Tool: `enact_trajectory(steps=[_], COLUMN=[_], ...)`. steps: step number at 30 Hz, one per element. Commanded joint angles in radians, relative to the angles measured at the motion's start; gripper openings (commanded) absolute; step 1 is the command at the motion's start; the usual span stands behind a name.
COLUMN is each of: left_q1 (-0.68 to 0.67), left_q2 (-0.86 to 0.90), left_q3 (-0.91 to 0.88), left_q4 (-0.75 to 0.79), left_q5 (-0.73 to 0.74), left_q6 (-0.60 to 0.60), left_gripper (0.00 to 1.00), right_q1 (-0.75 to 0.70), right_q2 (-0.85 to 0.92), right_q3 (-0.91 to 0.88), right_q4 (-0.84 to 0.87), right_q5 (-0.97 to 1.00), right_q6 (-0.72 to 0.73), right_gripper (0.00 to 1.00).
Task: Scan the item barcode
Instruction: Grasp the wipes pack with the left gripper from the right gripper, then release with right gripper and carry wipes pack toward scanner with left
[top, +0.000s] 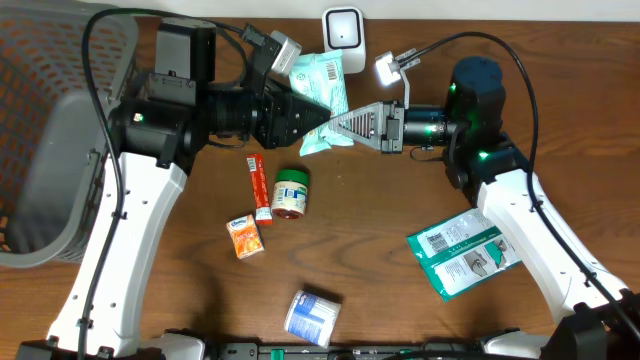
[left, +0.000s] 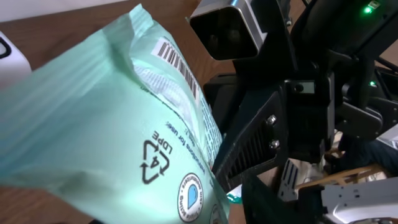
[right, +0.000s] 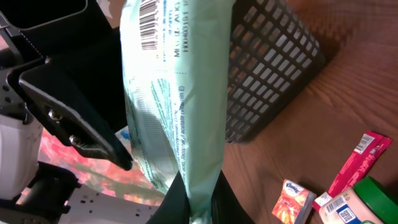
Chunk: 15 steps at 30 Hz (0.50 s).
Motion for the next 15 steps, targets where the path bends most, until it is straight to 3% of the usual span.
enact_trajectory(steps=[1,6,8,9,10,15], left_q1=[-0.004,-0.004,-0.004,-0.004,-0.004,-0.004], left_q2=[0.01,0.01,0.01,0.01,0.01,0.01], left_q3=[0.008,0.008,0.008,0.008,0.008,0.008], left_q4=[0.001,-0.003,-0.002,0.0,0.006,0.011], left_q5=[0.017,0.018,0.017,0.013,0.0,-0.04], left_q6=[0.01,0.01,0.011,0.011,0.01,0.01], left_gripper=[0.42,0.4,0.28,0.22,0.09,0.07], right_q1=[0.014,0.022,0.022,0.021,0.02,0.007], right_q2=[-0.003,-0.003,-0.003,-0.003,-0.003,-0.003], right_q3=[0.017,0.017,0.017,0.017,0.017,0.017], right_q4=[0.009,0.011,0.016,0.016,0.017,0.061], right_q5=[0.045,0.063,0.062,0.062,0.062,0.024], right_q6=[0.004,0.015,0.015,0.014,0.014,0.01], right_gripper=[0.01,0.01,0.01,0.03,0.08,0.33])
